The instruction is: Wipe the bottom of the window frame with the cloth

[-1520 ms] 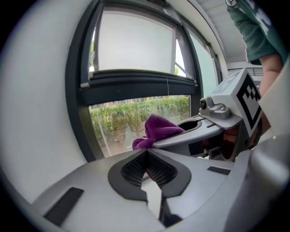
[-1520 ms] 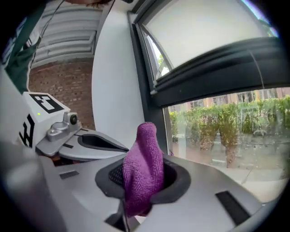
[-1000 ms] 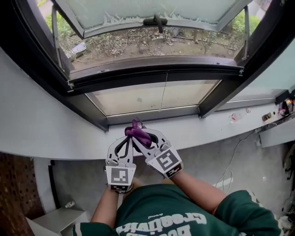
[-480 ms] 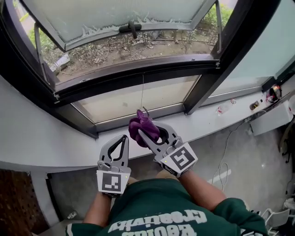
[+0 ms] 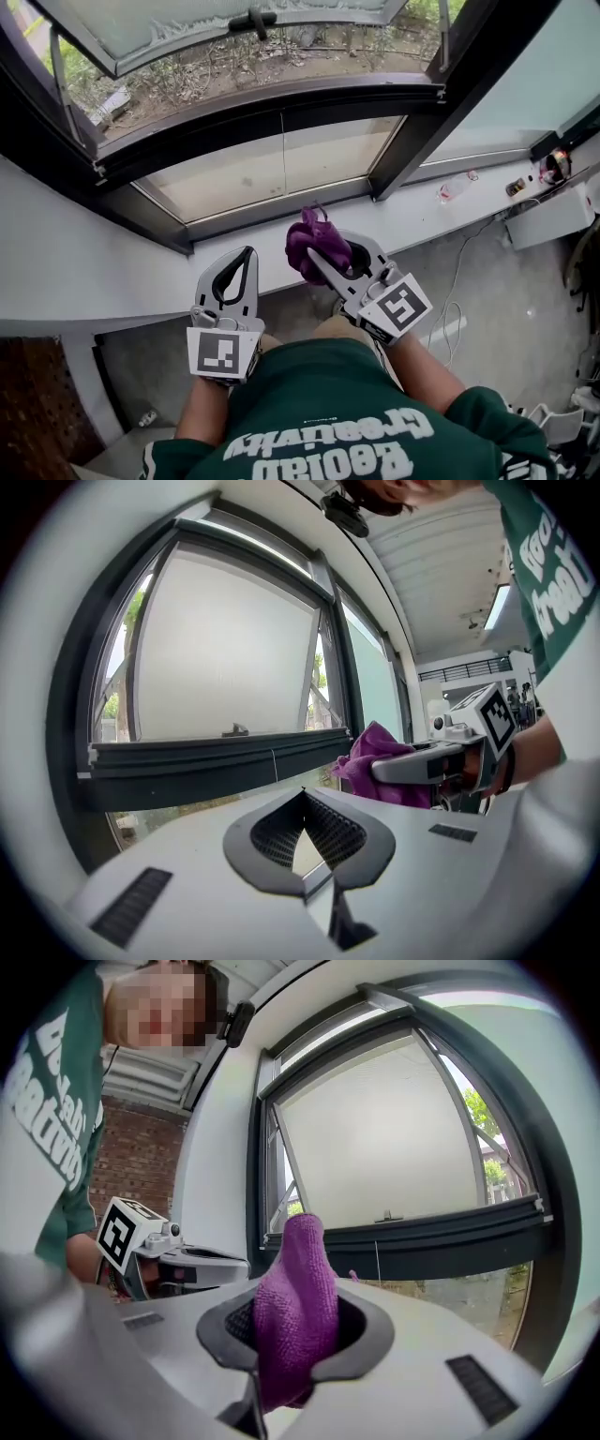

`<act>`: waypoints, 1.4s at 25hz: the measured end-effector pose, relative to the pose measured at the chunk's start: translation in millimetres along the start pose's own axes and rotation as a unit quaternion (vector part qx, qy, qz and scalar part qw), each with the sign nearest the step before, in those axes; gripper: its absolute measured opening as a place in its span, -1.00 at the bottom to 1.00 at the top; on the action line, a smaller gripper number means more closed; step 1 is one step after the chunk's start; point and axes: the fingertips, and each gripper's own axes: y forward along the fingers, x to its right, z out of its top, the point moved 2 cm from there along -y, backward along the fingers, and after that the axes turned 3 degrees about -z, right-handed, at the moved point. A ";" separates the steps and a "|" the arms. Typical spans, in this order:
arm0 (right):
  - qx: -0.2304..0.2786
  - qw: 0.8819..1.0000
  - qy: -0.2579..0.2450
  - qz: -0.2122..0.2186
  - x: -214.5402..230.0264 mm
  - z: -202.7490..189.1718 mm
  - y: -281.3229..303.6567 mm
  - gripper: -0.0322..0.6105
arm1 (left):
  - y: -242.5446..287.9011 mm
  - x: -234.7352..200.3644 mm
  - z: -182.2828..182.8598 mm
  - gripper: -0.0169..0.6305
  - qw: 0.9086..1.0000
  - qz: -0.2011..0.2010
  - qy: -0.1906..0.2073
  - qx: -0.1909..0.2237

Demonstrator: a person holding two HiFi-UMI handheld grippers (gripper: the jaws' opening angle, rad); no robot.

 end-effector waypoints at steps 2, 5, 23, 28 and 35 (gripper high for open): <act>0.003 1.000 0.000 0.003 -1.3 3.3 1.2 -0.60 | -1.8 0.9 0.9 -0.92 1.000 -0.003 0.001 -0.001; 0.032 0.999 -0.001 0.013 -6.4 12.4 4.2 -0.60 | -4.2 1.3 1.9 -0.92 1.000 -0.004 0.005 0.003; 0.015 0.999 -0.029 0.025 -35.7 15.1 -0.2 -0.60 | -15.7 3.5 5.4 -0.92 1.000 -0.013 0.021 0.007; 0.021 0.999 -0.029 0.024 -36.4 17.4 0.2 -0.60 | -16.8 4.3 5.8 -0.92 1.000 -0.013 0.020 0.008; 0.022 0.999 -0.025 0.020 -35.8 17.2 -0.3 -0.60 | -17.8 9.7 6.0 -0.92 1.000 -0.017 0.014 0.008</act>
